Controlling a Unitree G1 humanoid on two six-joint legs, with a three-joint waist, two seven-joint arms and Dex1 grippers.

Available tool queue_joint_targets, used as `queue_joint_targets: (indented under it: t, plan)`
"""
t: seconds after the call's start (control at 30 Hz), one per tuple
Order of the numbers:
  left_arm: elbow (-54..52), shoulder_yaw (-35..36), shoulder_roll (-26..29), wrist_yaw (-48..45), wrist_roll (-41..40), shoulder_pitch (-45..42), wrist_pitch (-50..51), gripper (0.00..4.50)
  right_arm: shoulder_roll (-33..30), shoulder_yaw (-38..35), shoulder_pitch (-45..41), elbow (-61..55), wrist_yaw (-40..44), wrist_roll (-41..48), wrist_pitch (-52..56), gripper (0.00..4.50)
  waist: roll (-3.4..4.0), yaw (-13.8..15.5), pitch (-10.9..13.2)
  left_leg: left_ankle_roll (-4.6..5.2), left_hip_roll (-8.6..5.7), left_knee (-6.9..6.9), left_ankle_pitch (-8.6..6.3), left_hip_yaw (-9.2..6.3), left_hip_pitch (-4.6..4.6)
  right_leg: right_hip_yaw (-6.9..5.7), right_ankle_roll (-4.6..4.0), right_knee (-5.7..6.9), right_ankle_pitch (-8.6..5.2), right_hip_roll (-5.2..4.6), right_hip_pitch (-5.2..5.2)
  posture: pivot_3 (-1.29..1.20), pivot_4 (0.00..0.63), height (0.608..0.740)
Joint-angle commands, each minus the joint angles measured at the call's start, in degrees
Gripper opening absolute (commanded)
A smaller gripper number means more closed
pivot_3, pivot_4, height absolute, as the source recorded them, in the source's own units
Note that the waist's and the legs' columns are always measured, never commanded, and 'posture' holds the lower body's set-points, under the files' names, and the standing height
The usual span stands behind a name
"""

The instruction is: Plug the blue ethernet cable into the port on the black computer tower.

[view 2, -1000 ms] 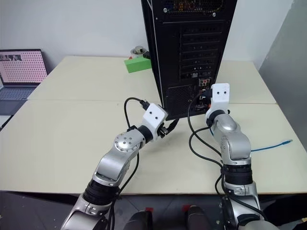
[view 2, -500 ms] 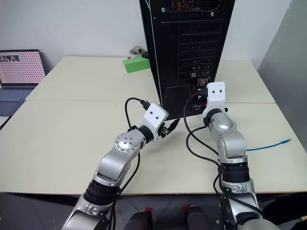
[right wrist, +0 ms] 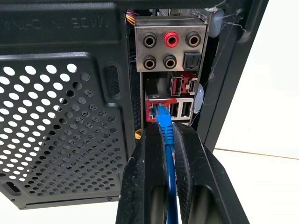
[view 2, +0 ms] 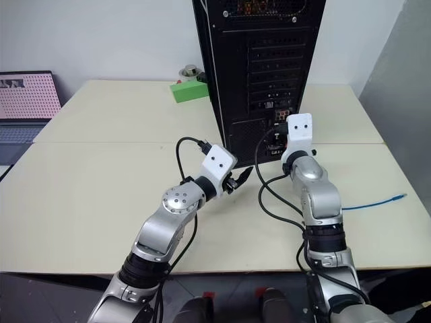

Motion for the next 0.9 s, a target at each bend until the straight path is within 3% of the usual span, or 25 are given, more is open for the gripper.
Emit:
queue_joint_targets:
  t: [0.03, 0.3, 0.37, 0.7, 0.9]
  plan:
    - [-1.3, -0.1, -0.3, 0.3, 0.4, -0.5, -0.5, 3.07, 0.2, 0.0, -2.7, -0.4, 0.7, 0.2, -2.3, 0.00, 0.00, -0.1, 0.0, 0.00, 0.00, 0.00, 0.00, 0.00, 0.00, 0.00, 0.00, 0.00, 0.00, 0.00, 0.00, 0.00, 0.150, 0.740]
    - [-1.2, 0.1, -0.2, 0.3, 0.3, -0.2, -0.5, 3.07, -0.1, -0.4, -2.0, -0.5, 2.2, 0.7, -2.5, 0.00, 0.00, -0.4, 0.0, 0.00, 0.00, 0.00, 0.00, 0.00, 0.01, 0.00, 0.01, 0.02, 0.00, 0.00, 0.00, 0.00, 0.150, 0.740]
    - [-1.1, 0.2, -0.1, 0.3, 0.3, 0.0, -0.6, 3.11, -0.5, -0.7, -1.1, -1.2, 3.0, 1.0, -2.2, 0.68, 0.00, -0.4, 0.0, 0.00, 0.00, 0.00, 0.00, 0.00, 0.01, 0.00, 0.01, 0.02, 0.00, 0.00, 0.00, 0.00, 0.150, 0.740]
    - [-1.1, 3.3, 1.4, -1.8, -2.6, -0.3, 1.1, 3.11, -7.5, 0.2, 7.7, -12.5, 12.1, 3.4, -0.5, 2.67, 0.00, 0.5, 0.0, 0.00, -0.01, -0.03, 0.00, -0.03, -0.17, -0.03, 0.00, -0.16, 0.00, -0.02, -0.04, 0.00, 0.150, 0.740]
    - [-1.8, 6.4, 5.7, -6.6, -6.0, -1.3, 2.4, 3.11, -13.2, -2.8, 12.6, -18.8, 19.3, 8.0, -1.2, 3.96, 0.00, 0.6, 0.0, 0.00, -0.01, -0.02, 0.00, -0.04, -0.16, -0.05, 0.01, -0.15, -0.01, -0.01, -0.06, 0.00, 0.150, 0.740]
